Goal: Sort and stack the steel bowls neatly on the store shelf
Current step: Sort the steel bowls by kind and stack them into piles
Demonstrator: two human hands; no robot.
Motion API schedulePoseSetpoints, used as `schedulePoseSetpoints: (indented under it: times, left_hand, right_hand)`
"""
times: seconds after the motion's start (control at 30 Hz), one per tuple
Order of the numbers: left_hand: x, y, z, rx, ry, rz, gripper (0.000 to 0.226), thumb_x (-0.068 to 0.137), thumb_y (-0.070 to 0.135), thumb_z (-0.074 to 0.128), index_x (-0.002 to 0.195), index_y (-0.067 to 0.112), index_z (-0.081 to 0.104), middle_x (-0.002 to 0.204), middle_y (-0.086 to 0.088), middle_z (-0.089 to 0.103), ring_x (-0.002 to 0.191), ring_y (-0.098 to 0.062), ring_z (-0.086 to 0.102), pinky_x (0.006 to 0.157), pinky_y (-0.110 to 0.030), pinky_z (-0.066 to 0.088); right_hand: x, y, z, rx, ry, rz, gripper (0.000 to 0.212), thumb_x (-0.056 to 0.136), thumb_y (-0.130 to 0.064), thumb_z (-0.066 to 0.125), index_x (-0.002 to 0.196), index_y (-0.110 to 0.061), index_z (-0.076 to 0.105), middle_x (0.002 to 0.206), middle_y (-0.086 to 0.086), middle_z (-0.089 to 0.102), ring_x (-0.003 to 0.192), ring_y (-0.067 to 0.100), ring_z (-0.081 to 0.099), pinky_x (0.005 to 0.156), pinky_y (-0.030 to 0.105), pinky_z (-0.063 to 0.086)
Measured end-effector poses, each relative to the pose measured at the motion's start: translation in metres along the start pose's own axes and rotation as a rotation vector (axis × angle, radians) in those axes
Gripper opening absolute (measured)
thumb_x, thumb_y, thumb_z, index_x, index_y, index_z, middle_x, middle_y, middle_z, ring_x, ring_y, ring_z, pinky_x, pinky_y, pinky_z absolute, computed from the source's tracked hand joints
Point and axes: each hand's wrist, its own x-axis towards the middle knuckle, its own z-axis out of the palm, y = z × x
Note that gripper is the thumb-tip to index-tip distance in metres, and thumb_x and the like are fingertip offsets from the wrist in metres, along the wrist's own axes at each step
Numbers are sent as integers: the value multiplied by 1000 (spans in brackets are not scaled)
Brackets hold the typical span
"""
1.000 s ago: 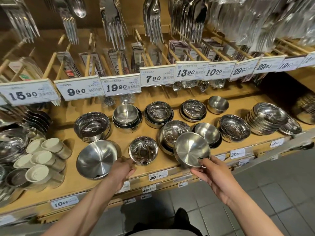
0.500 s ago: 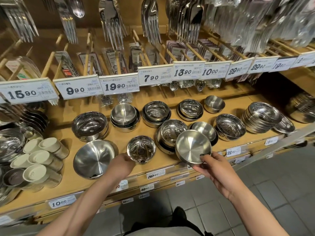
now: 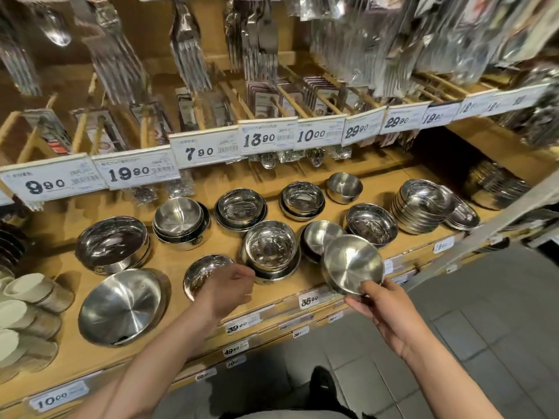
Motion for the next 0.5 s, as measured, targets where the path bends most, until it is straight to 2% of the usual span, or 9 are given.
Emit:
schedulePoseSetpoints:
  times: [0.17,0.23,0.3,0.4,0.43,0.5]
  left_hand:
    - [2,25,43,20,-13,-69,15,98,6,60,110,11,66,111,-10,68,101,-27,70,87,-34,60]
    - [7,31,69,-12,-44,-101,16,100,9,59,113,6,66,109,-14,71,105,-32,71,90,-37,61]
    - [17,36,98,-93,-48,-160,20,100,9,58,119,5,63,116,-18,70,108,-30,70,83,-32,63]
    - [41,43,141,-112,-30,-164,25,100,6,55,124,11,58,115,-10,64,95,-15,67,58,-11,55]
    - [50,47,154,-88,1,-148,21,100,7,54,118,15,59,109,-6,64,89,-11,66,55,-11,54]
    - [71,51,176,-2,94,-124,12,99,12,54,104,16,63,93,-3,68,82,-14,71,68,-25,61]
  right_hand:
    - [22,-25,-37,-36,-10,-35,39,94,12,51,125,-13,54,111,18,70,76,22,78,62,30,64]
    - [32,-35,-53,-50,-32,-39,43,94,12,51,126,-16,55,111,16,71,80,24,78,64,31,65]
    - [40,-44,-70,-66,-52,-32,50,93,12,53,134,-17,52,118,18,69,87,24,78,68,33,65]
    - [50,-55,-92,-96,-89,-22,54,92,11,55,136,-20,53,124,18,67,93,26,77,69,32,64]
    - [53,-57,-99,-106,-100,-15,55,92,11,55,137,-21,53,123,16,68,93,25,77,68,30,64]
    - [60,-62,-115,-128,-118,3,57,92,10,55,139,-23,53,122,15,69,93,24,77,68,28,63]
